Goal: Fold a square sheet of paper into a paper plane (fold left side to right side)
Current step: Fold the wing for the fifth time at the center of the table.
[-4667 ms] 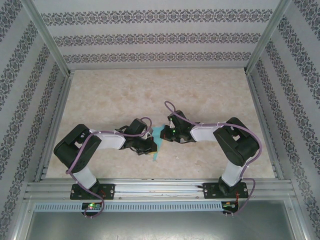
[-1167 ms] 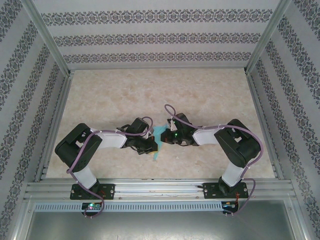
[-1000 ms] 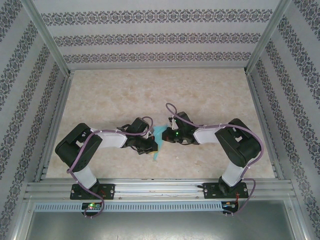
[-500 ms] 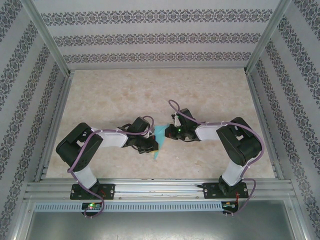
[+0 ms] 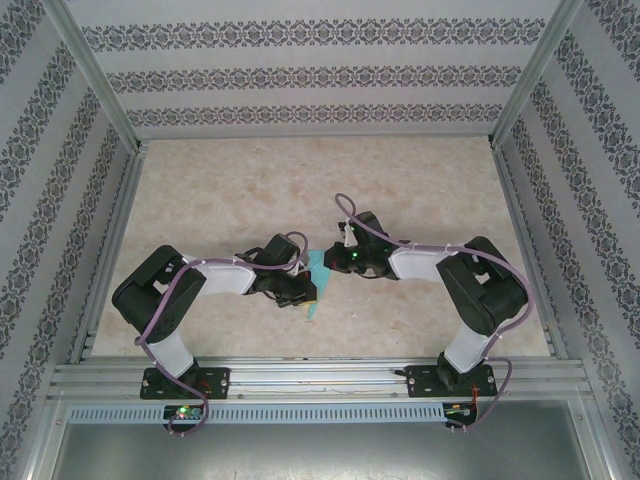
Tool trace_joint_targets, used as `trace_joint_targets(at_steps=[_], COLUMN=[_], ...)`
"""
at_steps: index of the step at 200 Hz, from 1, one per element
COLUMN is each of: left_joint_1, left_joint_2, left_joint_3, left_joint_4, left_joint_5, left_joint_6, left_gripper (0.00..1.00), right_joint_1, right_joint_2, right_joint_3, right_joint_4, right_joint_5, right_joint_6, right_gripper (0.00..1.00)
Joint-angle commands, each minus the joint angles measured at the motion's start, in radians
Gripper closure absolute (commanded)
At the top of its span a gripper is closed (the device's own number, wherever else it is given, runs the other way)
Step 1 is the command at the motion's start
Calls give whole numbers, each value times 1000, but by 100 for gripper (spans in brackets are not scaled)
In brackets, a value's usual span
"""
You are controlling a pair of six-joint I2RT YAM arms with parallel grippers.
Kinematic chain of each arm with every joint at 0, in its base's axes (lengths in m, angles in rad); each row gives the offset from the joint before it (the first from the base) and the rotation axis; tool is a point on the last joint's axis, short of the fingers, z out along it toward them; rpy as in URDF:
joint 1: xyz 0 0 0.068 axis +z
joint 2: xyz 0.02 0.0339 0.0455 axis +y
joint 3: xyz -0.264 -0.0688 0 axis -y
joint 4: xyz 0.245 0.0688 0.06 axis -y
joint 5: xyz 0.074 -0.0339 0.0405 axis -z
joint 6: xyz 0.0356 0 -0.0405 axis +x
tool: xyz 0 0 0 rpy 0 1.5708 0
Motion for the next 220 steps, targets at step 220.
trace_joint_targets(at_steps=[220], left_joint_1=[-30], left_joint_2=[93], left_joint_3=[-4], left_joint_4=[-237], left_joint_5=[-142], left_joint_6=[29], left_gripper=[100], right_joint_1=[-185], right_joint_2=[148], right_joint_3=[68], right_joint_4=[-11], right_joint_5=[1], right_joint_6=[-65], right_gripper=[100])
